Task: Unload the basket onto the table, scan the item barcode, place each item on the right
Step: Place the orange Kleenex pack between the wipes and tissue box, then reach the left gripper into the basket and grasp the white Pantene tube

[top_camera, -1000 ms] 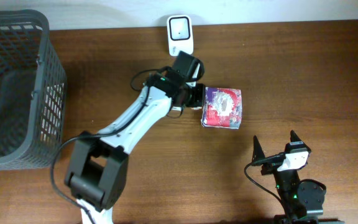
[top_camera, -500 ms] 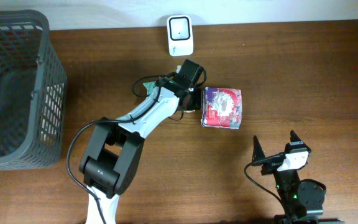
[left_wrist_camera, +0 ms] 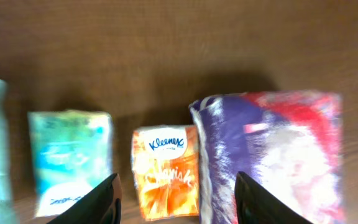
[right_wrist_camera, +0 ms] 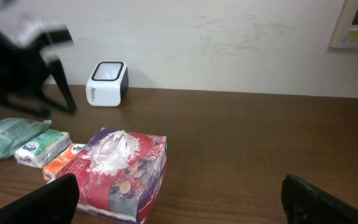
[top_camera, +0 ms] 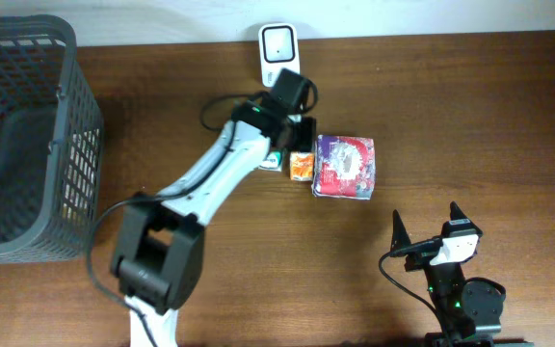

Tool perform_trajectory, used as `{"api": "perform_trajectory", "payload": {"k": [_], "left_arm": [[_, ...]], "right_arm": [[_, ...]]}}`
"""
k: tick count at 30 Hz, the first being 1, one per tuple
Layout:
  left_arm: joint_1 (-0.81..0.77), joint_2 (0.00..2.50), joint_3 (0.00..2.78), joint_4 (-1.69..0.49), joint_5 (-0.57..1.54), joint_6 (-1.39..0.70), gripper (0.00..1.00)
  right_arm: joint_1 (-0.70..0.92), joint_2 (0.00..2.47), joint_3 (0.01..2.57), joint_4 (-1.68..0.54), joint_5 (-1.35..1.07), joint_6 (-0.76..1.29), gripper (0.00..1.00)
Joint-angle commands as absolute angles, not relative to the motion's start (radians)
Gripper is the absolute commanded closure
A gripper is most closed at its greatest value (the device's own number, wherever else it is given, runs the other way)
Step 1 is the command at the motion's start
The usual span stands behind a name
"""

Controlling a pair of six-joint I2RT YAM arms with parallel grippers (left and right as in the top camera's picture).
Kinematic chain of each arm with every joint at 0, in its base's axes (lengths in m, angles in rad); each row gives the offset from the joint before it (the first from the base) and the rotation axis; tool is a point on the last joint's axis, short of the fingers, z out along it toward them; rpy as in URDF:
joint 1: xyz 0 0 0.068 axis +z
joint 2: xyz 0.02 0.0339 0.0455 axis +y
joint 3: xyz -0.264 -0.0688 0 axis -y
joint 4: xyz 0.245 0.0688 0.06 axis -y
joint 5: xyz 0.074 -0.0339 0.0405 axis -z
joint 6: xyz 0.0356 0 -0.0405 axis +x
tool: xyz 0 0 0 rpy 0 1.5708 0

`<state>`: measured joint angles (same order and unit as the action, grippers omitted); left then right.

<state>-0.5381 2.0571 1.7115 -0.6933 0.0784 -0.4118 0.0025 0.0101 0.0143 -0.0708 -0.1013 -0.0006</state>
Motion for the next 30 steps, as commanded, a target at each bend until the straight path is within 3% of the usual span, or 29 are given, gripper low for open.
{"api": "perform_trajectory", "payload": {"k": [1, 6, 10, 12, 13, 16, 20, 30], "left_arm": [[-0.461, 1.861, 1.782, -0.707, 0.085, -0.356, 0.43], [-0.272, 1.591, 1.785, -0.709, 0.079, -0.167, 0.37], [0.063, 1.399, 1.785, -0.710, -0.039, -0.125, 0.33], [0.266, 1.386, 1.785, -0.719, -0.060, -0.125, 0.31], [0.340, 1.396, 1.785, -0.730, -0.061, -0.125, 0.22], [0.538, 1.475, 1.785, -0.796, -0.060, -0.015, 0.20], [0.644, 1.625, 1.782, -0.899, -0.056, -0.003, 0.20], [0.651, 1.918, 1.782, -1.038, 0.049, -0.002, 0.19]], "right_arm": [[-0.001, 0.004, 0.006, -0.072, -0.093, -0.003, 0.01], [-0.001, 0.004, 0.006, -0.072, -0.093, -0.003, 0.01], [-0.001, 0.004, 0.006, -0.072, -0.093, -0.003, 0.01], [-0.001, 0.004, 0.006, -0.072, -0.093, -0.003, 0.01], [-0.001, 0.004, 0.006, -0.072, -0.093, -0.003, 0.01], [-0.001, 0.004, 0.006, -0.072, -0.093, -0.003, 0.01], [-0.001, 0.004, 0.006, -0.072, -0.093, -0.003, 0.01], [-0.001, 0.004, 0.006, -0.072, -0.093, -0.003, 0.01]]}}
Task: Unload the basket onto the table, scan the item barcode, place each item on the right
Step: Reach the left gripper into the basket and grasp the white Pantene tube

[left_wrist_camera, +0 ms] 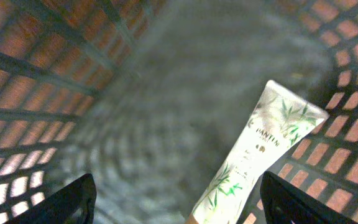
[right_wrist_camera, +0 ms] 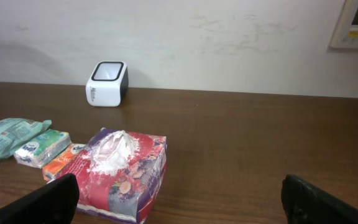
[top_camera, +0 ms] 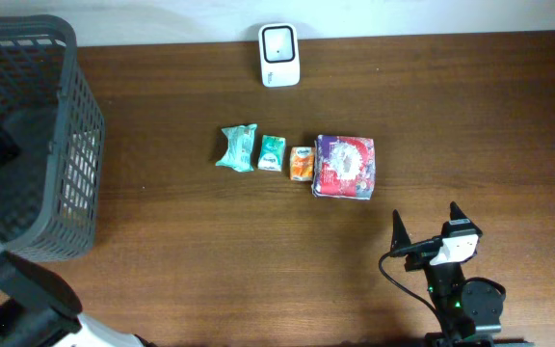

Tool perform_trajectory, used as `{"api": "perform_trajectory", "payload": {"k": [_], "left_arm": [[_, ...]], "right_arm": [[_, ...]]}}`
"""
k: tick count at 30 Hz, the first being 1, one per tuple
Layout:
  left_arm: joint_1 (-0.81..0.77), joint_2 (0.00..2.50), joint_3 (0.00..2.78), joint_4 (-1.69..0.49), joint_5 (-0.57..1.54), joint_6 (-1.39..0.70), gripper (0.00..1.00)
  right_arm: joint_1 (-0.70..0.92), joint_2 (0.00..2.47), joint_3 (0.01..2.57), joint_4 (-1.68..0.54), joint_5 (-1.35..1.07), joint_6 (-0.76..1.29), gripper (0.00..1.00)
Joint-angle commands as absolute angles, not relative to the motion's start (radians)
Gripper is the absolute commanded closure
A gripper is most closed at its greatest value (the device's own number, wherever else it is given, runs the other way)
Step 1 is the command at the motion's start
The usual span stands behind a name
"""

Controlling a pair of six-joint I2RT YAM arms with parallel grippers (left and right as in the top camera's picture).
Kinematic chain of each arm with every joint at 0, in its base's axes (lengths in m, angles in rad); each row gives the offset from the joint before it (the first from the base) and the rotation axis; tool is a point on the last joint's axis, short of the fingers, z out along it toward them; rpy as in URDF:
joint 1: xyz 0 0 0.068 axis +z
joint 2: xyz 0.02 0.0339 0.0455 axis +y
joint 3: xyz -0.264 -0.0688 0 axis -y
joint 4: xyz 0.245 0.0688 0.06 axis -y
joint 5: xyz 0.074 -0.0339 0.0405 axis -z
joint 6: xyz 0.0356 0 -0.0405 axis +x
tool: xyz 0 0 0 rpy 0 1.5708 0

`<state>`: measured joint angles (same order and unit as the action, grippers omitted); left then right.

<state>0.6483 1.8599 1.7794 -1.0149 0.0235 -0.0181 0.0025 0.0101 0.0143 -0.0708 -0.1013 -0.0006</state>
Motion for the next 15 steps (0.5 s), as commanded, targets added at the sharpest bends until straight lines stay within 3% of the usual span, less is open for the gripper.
{"api": "perform_trajectory", "payload": {"k": [1, 6, 15], "left_arm": [[0.651, 1.942, 1.782, -1.054, 0.049, -0.002, 0.19], [0.651, 2.029, 1.782, -1.094, 0.226, 0.112, 0.19], [0.650, 2.118, 1.768, -1.120, 0.300, 0.191, 0.18]], "right_arm": [[-0.001, 0.004, 0.006, -0.072, -0.093, -0.003, 0.01], [-0.001, 0.004, 0.006, -0.072, -0.093, -0.003, 0.01], [-0.001, 0.004, 0.006, -0.072, -0.093, -0.003, 0.01]]}}
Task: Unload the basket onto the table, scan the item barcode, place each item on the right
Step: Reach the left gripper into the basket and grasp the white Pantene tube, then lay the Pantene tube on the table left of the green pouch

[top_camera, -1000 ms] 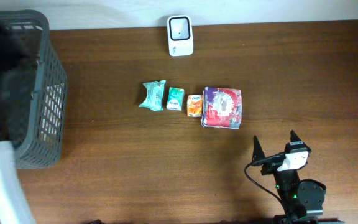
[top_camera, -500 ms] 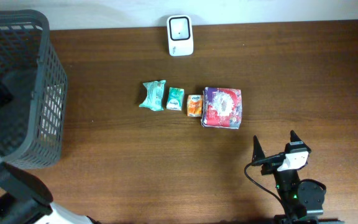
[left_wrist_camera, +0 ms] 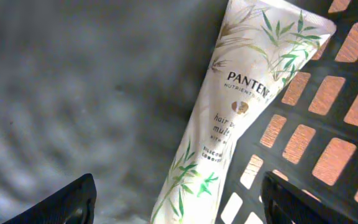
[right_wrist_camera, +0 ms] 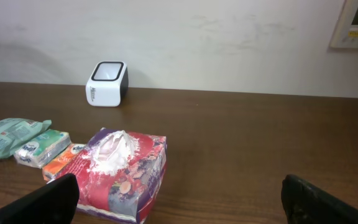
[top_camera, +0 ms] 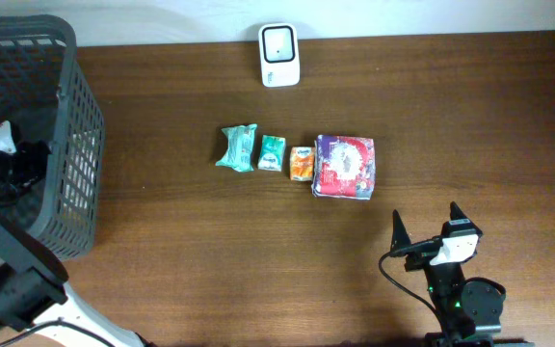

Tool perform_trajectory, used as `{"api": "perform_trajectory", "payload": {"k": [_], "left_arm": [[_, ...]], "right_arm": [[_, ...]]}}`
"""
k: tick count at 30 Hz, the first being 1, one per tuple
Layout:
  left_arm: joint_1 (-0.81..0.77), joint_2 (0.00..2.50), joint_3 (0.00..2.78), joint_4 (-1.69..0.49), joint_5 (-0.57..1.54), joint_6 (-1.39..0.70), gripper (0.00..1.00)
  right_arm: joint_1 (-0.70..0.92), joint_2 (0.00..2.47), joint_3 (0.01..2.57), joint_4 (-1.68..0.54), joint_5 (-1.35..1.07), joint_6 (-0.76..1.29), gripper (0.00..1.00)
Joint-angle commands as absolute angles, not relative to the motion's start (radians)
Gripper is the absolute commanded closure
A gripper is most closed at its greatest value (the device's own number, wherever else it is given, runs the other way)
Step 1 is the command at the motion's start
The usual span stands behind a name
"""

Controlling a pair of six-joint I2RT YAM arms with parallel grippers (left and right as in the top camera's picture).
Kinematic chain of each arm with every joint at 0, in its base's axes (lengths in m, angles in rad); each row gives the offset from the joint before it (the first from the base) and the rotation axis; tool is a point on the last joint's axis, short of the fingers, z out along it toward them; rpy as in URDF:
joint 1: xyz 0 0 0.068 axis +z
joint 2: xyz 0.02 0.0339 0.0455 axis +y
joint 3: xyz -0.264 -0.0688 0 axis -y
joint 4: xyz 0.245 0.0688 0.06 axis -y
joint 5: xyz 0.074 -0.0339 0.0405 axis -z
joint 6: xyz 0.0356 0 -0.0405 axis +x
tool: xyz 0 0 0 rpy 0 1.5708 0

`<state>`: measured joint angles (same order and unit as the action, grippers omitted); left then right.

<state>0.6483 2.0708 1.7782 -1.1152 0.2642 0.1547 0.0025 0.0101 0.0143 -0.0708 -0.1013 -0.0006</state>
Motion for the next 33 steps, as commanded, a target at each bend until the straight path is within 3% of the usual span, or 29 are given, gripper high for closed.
{"api": "perform_trajectory", "payload": {"k": [1, 4, 10, 13, 14, 15, 16, 20, 23, 33], "left_arm": [[0.649, 2.130, 1.768, -1.119, 0.300, 0.191, 0.18], [0.642, 2.159, 1.768, -1.114, 0.300, 0.193, 0.19], [0.582, 2.223, 1.768, -1.112, 0.328, 0.194, 0.32], [0.566, 2.223, 1.768, -1.112, 0.315, 0.193, 0.58], [0.566, 2.223, 1.768, -1.112, 0.300, 0.192, 0.80], [0.566, 2.223, 1.768, -1.115, 0.278, 0.191, 0.92], [0.568, 2.223, 1.769, -1.120, 0.216, 0.157, 0.95], [0.601, 2.221, 1.852, -1.191, -0.014, 0.002, 1.00], [0.630, 2.213, 2.054, -1.310, -0.015, -0.064, 1.00], [0.636, 2.107, 2.688, -1.482, 0.361, -0.091, 1.00]], "right_arm": [[-0.001, 0.004, 0.006, -0.072, -0.093, -0.003, 0.01], [-0.001, 0.004, 0.006, -0.072, -0.093, -0.003, 0.01], [-0.001, 0.004, 0.006, -0.072, -0.093, -0.003, 0.01], [-0.001, 0.004, 0.006, -0.072, -0.093, -0.003, 0.01], [-0.001, 0.004, 0.006, -0.072, -0.093, -0.003, 0.01], [-0.001, 0.004, 0.006, -0.072, -0.093, -0.003, 0.02], [-0.001, 0.004, 0.006, -0.072, -0.093, -0.003, 0.02], [-0.001, 0.004, 0.006, -0.072, -0.093, -0.003, 0.01], [-0.001, 0.004, 0.006, -0.072, -0.093, -0.003, 0.01], [-0.001, 0.004, 0.006, -0.072, -0.093, -0.003, 0.01]]}}
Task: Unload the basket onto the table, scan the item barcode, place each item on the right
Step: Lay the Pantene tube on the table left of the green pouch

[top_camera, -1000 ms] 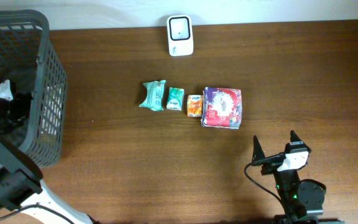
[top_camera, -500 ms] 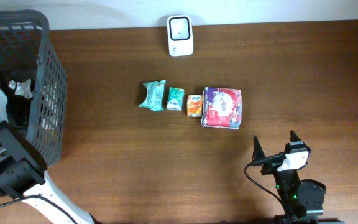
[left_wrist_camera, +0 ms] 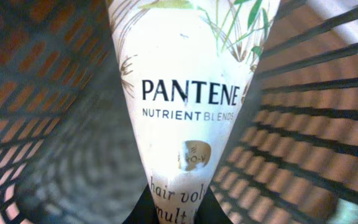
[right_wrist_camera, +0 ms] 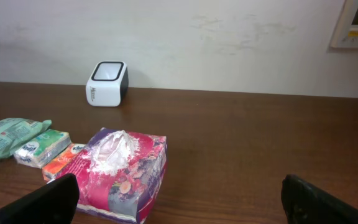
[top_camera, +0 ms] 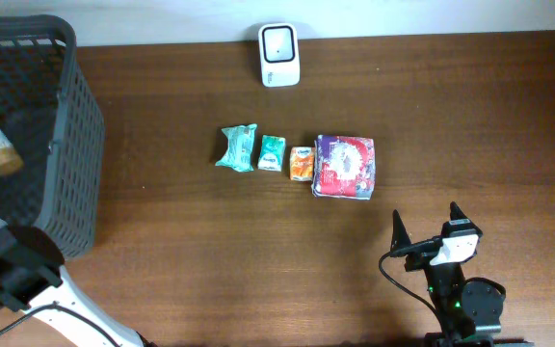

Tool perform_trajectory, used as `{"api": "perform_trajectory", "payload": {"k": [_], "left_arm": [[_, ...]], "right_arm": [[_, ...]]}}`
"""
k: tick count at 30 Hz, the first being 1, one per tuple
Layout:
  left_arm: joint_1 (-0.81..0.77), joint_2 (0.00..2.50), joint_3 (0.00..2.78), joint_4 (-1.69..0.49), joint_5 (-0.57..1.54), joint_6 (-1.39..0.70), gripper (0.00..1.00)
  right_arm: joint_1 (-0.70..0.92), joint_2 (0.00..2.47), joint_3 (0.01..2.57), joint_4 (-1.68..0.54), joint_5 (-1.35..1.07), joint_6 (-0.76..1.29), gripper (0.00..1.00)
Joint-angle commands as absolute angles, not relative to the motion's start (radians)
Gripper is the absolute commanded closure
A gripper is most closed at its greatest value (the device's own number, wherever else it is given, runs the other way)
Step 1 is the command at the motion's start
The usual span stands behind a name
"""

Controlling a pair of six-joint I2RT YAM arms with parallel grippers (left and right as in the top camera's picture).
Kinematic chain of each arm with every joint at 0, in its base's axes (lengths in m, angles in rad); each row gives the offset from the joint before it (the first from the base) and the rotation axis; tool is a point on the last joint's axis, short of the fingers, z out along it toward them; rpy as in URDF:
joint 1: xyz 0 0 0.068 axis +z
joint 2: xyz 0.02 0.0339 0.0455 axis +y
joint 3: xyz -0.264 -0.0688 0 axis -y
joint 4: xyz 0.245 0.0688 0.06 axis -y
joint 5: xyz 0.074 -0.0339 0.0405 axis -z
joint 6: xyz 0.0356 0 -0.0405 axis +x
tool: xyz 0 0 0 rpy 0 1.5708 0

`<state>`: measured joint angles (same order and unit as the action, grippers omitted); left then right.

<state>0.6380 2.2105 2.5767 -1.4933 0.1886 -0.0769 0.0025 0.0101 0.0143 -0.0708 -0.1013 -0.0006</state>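
A white Pantene tube (left_wrist_camera: 188, 93) with green leaf print fills the left wrist view. My left gripper (left_wrist_camera: 179, 210) is shut on its lower part, with the dark fingers either side of it. In the overhead view the tube's brown cap end shows at the left side of the grey mesh basket (top_camera: 70, 106). The white barcode scanner (top_camera: 279, 42) stands at the table's far edge, also seen in the right wrist view (right_wrist_camera: 107, 83). My right gripper (top_camera: 425, 223) rests open near the front right, holding nothing.
A row lies mid-table: a green wipes pack (top_camera: 237, 147), a small green tissue pack (top_camera: 273, 152), an orange Kleenex pack (top_camera: 302, 162) and a large purple-red tissue pack (top_camera: 345, 166). The basket walls surround the left gripper.
My left gripper was open just above the tube lying in the basket. Now it is shut on the tube, which fills its view. The right arm has not moved.
My left gripper first hovered open over the row of tissue packs near the scanner. Then it was inside the basket with the tube lying below it, then closer to the tube. Now it grips the tube. The packs and right arm stayed put.
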Motion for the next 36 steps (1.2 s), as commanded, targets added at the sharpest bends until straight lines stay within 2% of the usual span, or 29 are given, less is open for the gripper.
{"api": "perform_trajectory", "payload": {"k": [1, 5, 10, 15, 22, 25, 31, 36], "left_arm": [[0.636, 2.087, 2.722, -1.481, 0.407, -0.091, 1.00], [0.616, 1.993, 2.802, -1.483, 0.676, -0.091, 1.00], [0.449, 1.938, 2.802, -1.546, 0.720, -0.089, 1.00], [0.139, 1.996, 2.796, -1.663, 0.354, -0.089, 1.00], [-0.144, 2.180, 2.784, -1.688, 0.058, -0.102, 1.00], [-0.175, 2.234, 2.737, -1.688, -0.085, -0.234, 1.00], [-0.176, 2.325, 2.561, -1.650, -0.091, -0.239, 1.00], [-0.176, 2.349, 2.348, -1.470, -0.091, -0.239, 1.00]], "right_arm": [[-0.001, 0.004, 0.006, -0.072, -0.093, -0.003, 0.01], [-0.001, 0.004, 0.006, -0.072, -0.093, -0.003, 0.01], [-0.001, 0.004, 0.006, -0.072, -0.093, -0.003, 0.01], [-0.001, 0.004, 0.006, -0.072, -0.093, -0.003, 0.01], [-0.001, 0.004, 0.006, -0.072, -0.093, -0.003, 0.01], [-0.001, 0.004, 0.006, -0.072, -0.093, -0.003, 0.01], [-0.001, 0.004, 0.006, -0.072, -0.093, -0.003, 0.01], [-0.001, 0.004, 0.006, -0.072, -0.093, -0.003, 0.01]]}}
